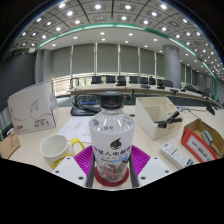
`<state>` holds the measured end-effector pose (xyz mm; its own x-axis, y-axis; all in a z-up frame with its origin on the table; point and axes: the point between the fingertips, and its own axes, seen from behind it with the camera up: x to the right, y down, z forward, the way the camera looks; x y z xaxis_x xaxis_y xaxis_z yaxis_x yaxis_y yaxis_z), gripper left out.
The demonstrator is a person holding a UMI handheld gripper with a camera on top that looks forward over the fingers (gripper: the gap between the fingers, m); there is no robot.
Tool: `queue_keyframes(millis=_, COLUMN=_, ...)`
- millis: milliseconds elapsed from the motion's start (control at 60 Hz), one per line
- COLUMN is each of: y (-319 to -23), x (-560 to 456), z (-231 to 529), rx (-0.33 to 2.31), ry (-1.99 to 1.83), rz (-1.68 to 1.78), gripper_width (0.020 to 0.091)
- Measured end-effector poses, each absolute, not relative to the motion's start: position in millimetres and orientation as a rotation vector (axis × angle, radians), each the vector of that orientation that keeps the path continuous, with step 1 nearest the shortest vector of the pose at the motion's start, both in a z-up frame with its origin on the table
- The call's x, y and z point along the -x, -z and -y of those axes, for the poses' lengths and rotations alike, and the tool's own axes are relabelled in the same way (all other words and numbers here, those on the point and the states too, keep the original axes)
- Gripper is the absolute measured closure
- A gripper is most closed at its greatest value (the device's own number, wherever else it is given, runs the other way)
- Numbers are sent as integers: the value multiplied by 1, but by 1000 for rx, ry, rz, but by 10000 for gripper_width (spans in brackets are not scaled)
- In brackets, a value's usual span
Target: Pour water
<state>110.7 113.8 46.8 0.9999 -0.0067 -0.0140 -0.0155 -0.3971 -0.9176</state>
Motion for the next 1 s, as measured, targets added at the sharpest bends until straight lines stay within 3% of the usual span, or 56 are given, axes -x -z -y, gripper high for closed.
queue_keyframes(millis=83, y=-45, x=-108, z=-108, rx=2015, ry=-15, rz=-32, gripper_width=518)
queue_keyframes(millis=167, y=-49, x=-107, z=-99, rx=2036, ry=-20, rz=-67, gripper_width=236)
queue_keyframes(millis=217, y=-54, x=-109, z=-91, rx=2053, ry=-8, rz=-90, gripper_width=260)
queue_keyframes(millis=317, y=-68, x=-112, z=-70, rx=2099, ry=31, rz=-121, gripper_width=241)
queue_keyframes(millis=733, y=-172, x=-40, z=125, rx=2268, ry=120, rz=-225, gripper_width=246)
queue_keyframes(millis=1000, y=-188, x=15, z=206, rx=2310, ry=134, rz=-167, gripper_width=240)
